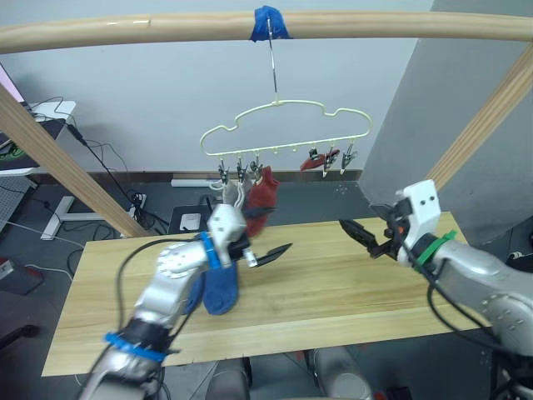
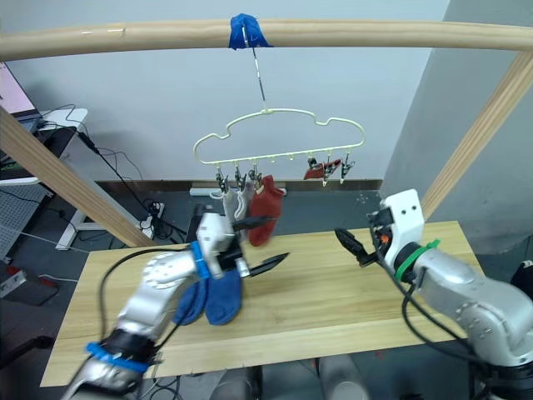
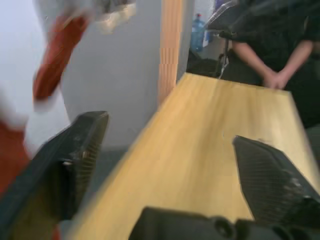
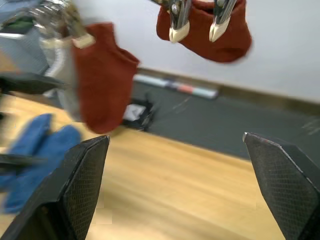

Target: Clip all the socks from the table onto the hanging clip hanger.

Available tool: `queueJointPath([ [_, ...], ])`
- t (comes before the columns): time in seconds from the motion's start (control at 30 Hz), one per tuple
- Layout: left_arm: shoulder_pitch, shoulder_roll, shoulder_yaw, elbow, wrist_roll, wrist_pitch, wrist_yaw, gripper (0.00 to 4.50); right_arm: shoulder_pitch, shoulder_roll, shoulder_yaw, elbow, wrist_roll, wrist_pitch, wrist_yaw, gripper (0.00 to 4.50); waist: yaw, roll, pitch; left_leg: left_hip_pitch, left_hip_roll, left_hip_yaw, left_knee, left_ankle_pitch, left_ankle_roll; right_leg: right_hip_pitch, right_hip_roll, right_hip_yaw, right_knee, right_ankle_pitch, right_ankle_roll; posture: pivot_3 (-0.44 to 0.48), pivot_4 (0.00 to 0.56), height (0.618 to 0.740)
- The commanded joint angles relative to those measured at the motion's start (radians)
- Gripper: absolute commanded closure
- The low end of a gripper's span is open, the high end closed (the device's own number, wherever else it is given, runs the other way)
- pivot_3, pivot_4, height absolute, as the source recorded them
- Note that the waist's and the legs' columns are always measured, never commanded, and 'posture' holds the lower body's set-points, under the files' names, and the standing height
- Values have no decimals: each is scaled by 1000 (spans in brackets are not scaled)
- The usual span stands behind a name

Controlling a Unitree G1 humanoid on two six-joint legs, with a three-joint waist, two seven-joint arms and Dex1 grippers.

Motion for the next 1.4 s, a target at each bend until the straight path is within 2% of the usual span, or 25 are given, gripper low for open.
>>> queueJointPath([
  [0.03,54,79,104,-244,-227,218,-18,32,-18,77,34,-31,-168,-162,-18,0,4,0,1,0,0,0,0,0,0,0,0,0,0,0,0,-212,202,740],
  [0.1,85,115,158,-316,-308,314,12,32,-21,117,57,-18,-229,-206,-11,0,10,0,2,0,0,0,0,0,0,1,0,0,-1,0,0,-212,202,740],
  [0.2,123,127,244,-391,-391,398,88,0,-27,177,103,19,-314,-253,-10,565,22,-1,2,0,-1,1,0,0,0,1,-2,0,-2,0,0,-166,208,740],
  [0.33,151,126,292,-453,-415,440,141,0,-48,241,147,66,-420,-290,-14,1954,33,-1,3,0,-1,0,0,0,0,1,-2,0,-1,0,0,-141,209,740],
  [0.6,196,86,292,-545,-391,441,216,0,-134,360,179,221,-575,-395,-5,1954,62,-2,3,0,-1,0,0,0,0,1,-2,0,-1,0,-1,-81,202,740],
  [0.83,213,79,298,-574,-388,442,245,0,-185,405,162,326,-666,-457,-8,1954,87,-2,3,0,-2,1,1,0,0,1,-2,0,0,1,-2,-49,197,740],
  [1.4,226,69,283,-597,-371,432,272,0,-164,434,108,341,-746,-449,7,1954,108,-2,2,1,-2,0,1,0,0,1,-2,0,0,2,-3,-36,191,740],
])
